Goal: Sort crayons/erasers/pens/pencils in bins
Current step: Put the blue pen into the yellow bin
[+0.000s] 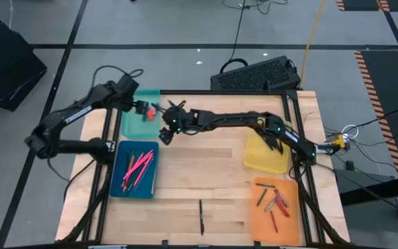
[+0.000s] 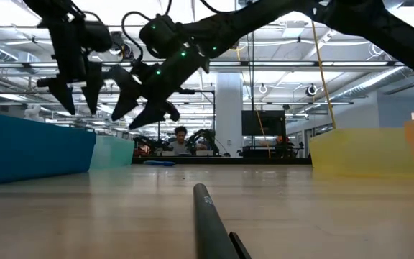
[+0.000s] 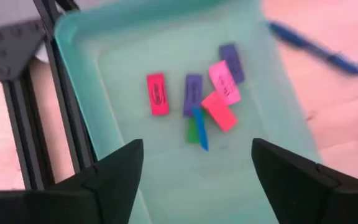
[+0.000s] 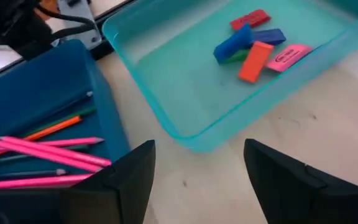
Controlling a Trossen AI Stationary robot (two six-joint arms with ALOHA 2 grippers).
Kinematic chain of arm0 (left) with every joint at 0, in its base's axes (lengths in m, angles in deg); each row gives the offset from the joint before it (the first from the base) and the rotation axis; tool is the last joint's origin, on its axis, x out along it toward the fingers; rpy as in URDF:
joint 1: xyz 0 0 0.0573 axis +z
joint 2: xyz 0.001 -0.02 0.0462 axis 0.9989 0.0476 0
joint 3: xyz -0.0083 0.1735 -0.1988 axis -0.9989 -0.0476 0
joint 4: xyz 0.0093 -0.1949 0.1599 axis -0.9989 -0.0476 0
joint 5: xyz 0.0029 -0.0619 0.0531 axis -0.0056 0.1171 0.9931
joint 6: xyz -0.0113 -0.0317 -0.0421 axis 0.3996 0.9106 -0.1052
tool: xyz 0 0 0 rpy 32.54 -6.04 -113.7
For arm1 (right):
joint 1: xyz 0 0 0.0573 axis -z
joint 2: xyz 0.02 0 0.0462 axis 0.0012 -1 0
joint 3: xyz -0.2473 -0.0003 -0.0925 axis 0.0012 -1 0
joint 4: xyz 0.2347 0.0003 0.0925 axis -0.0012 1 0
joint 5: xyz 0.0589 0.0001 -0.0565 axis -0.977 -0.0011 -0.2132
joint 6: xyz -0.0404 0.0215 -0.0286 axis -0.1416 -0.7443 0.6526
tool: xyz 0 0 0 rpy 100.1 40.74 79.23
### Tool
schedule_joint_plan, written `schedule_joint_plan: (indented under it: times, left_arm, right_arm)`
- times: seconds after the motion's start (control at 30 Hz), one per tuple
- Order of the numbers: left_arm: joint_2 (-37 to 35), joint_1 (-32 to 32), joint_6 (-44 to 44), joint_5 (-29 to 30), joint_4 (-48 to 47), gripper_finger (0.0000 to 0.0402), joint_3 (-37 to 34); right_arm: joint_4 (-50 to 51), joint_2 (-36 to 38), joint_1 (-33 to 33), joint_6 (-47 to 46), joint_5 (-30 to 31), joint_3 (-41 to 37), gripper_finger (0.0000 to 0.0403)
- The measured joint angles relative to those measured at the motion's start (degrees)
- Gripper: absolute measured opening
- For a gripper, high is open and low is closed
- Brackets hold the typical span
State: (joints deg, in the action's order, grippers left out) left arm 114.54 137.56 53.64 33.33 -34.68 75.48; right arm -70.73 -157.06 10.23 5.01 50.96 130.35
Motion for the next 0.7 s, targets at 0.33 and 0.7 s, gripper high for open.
schedule_joint_plan:
  times: [0.33,0.7]
  left_arm:
    - [-7.2,-0.1,0.6,-0.9,-0.4,0.0303,0.0]
    - [-7.2,-0.2,-0.9,-2.3,-1.2,0.0303,0.0]
  right_arm:
    - [-4.2,-0.3,5.2,-6.3,13.7,-10.3,0.0277]
    - [-25.4,-0.3,-3.0,-3.6,32.8,-20.2,0.0268]
